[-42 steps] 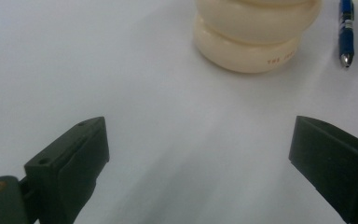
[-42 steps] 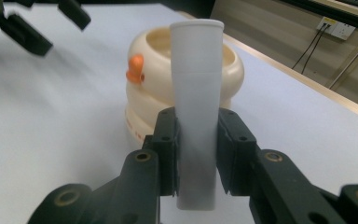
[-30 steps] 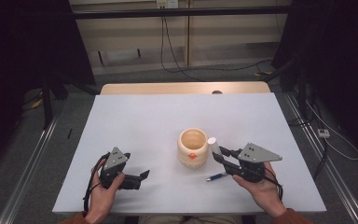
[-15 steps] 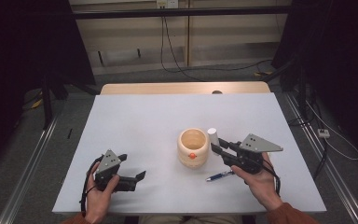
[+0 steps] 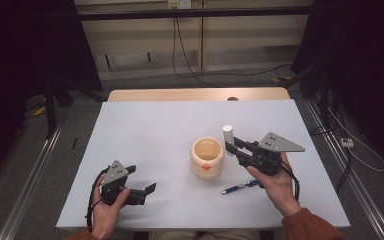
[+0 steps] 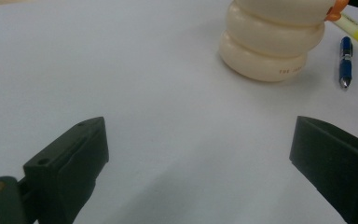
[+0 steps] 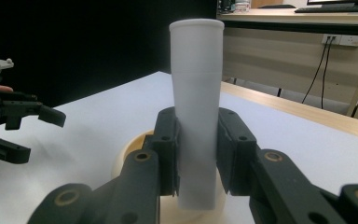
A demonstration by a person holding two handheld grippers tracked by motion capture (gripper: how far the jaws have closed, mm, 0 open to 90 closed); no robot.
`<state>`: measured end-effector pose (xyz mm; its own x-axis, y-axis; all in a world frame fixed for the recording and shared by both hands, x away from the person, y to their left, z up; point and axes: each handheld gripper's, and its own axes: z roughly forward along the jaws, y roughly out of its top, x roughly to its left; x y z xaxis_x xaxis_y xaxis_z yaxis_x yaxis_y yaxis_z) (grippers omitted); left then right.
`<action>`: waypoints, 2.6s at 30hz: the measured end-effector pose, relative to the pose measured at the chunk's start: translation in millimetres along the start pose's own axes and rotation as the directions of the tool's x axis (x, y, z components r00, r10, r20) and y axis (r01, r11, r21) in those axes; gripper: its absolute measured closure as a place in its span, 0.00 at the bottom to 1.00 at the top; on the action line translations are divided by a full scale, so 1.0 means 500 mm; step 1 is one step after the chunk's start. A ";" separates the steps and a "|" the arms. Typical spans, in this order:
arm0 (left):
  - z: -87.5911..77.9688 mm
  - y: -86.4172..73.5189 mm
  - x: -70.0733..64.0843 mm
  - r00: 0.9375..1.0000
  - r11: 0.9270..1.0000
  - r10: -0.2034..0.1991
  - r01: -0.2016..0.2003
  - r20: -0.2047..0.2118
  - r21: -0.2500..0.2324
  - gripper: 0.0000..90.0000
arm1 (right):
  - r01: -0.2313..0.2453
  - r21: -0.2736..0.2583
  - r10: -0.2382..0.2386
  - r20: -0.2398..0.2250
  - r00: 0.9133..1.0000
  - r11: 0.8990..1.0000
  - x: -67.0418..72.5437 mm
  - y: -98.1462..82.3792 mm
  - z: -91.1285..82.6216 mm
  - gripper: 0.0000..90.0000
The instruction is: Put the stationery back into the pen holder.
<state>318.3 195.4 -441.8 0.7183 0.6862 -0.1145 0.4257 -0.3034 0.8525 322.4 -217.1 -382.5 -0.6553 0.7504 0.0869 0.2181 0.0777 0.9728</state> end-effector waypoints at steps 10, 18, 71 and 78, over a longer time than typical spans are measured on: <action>-0.005 0.001 0.000 1.000 1.000 -0.006 0.006 0.013 -0.018 0.05 | 0.004 -0.010 -0.004 -0.016 1.000 1.000 0.003 0.015 0.038 0.79; -0.006 0.000 0.004 1.000 1.000 -0.012 0.012 0.001 -0.016 0.05 | -0.011 -0.004 0.011 -0.031 0.999 1.000 0.004 0.016 0.069 0.79; -0.005 -0.003 0.016 1.000 1.000 -0.024 0.024 0.012 -0.012 0.05 | -0.034 0.030 0.034 0.011 0.999 0.999 0.000 -0.022 0.088 0.21; -0.006 -0.004 0.017 1.000 1.000 -0.023 0.023 0.012 -0.015 0.05 | -0.055 0.082 0.050 0.068 0.996 0.995 -0.030 -0.016 0.063 0.12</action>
<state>322.0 204.1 -442.7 0.7147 0.6852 -0.1402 0.4342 -0.2776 0.8570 353.0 -208.4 -398.3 -0.5931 0.7961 0.1206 0.3127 0.0897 0.9456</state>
